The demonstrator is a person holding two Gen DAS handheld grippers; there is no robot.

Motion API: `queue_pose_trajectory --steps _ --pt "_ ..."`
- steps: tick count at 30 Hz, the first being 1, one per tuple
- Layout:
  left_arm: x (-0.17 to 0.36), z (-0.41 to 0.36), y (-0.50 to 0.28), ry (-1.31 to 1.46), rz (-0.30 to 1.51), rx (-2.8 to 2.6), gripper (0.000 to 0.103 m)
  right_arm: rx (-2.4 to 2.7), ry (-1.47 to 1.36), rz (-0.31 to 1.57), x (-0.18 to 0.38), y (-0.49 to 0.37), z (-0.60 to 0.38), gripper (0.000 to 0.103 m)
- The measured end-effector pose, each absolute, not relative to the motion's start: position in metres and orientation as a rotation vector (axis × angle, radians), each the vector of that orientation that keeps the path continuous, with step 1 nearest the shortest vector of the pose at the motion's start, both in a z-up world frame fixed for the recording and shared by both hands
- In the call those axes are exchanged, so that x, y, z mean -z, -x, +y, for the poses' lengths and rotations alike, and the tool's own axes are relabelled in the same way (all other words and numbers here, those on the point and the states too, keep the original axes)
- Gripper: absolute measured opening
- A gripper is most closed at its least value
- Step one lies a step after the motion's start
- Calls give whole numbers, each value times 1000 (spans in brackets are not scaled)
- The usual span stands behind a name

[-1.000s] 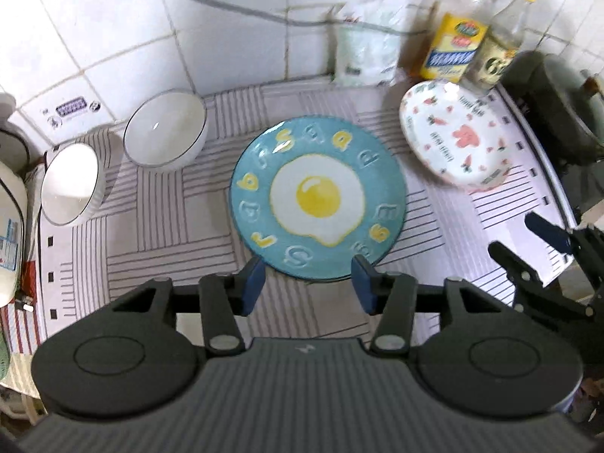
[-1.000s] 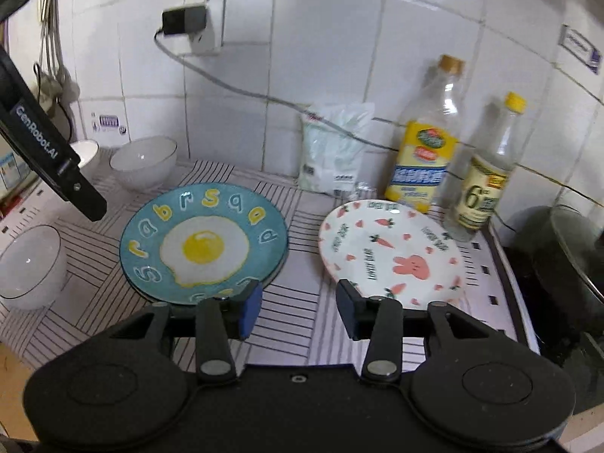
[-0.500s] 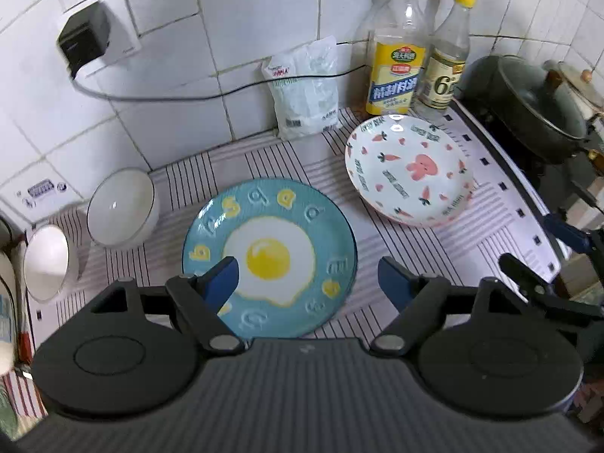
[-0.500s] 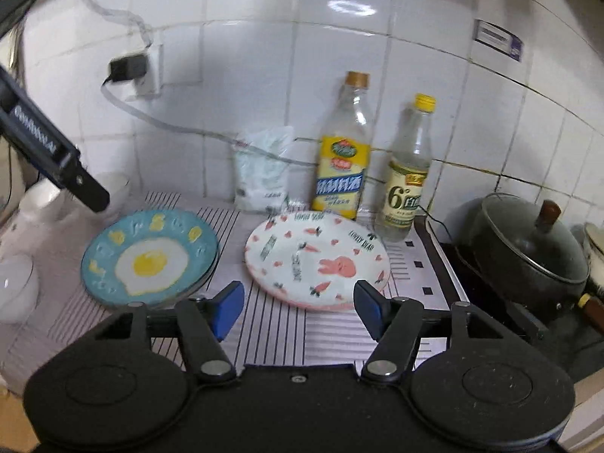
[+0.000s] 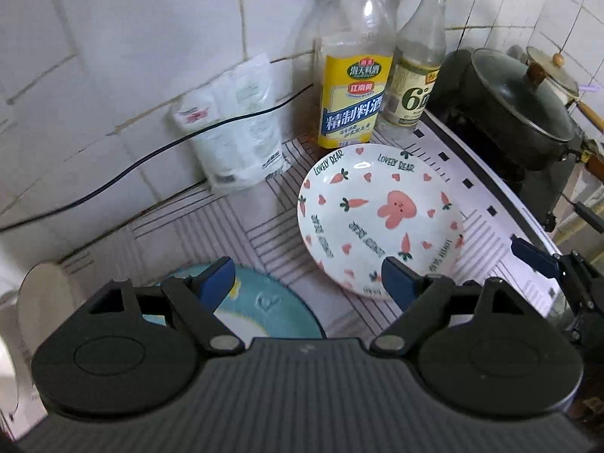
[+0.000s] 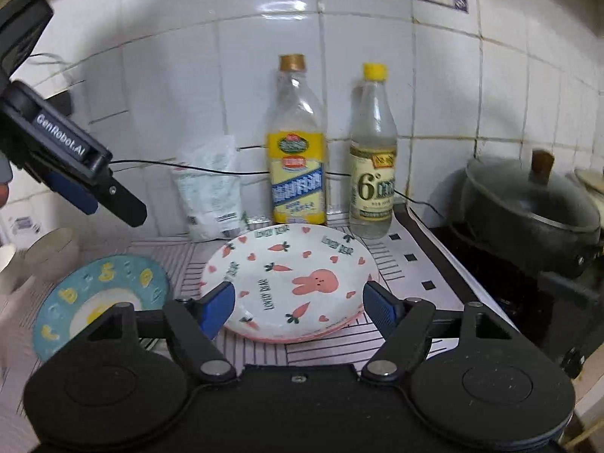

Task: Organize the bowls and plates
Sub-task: 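Grasp the pink bunny plate rim with the right gripper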

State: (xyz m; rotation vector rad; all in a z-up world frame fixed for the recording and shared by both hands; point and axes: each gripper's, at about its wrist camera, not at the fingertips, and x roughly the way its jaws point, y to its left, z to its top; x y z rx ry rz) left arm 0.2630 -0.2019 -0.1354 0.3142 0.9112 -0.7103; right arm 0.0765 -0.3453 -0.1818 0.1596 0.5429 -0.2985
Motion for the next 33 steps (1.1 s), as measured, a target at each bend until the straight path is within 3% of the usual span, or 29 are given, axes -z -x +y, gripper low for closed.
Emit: queue_pose_trajectory --steps 10,12,13,14,16,18,20,21,33 --pt "203 -253 -315 -323 934 705 84 419 -303 598 241 -116 -380 78" --pt "211 -257 -326 -310 957 694 84 428 -348 602 245 -119 -385 74" --pt "215 -258 -331 -300 972 701 83 420 -366 610 248 -121 -388 63" --pt "218 -260 -335 -298 980 708 83 410 -377 635 249 -124 -390 42" --pt "223 -265 -341 -315 988 721 78 406 -405 660 252 -128 -393 32" --pt "227 -270 -344 -341 1010 747 49 407 -421 661 253 -129 -395 31" --pt "232 -274 -347 -361 1048 776 28 398 -420 660 254 -129 -395 30" --pt "233 -275 -346 -360 1052 792 25 393 -423 659 254 -129 -397 30" --pt "239 -271 -358 -234 1124 792 24 365 -524 625 260 -128 -409 27"
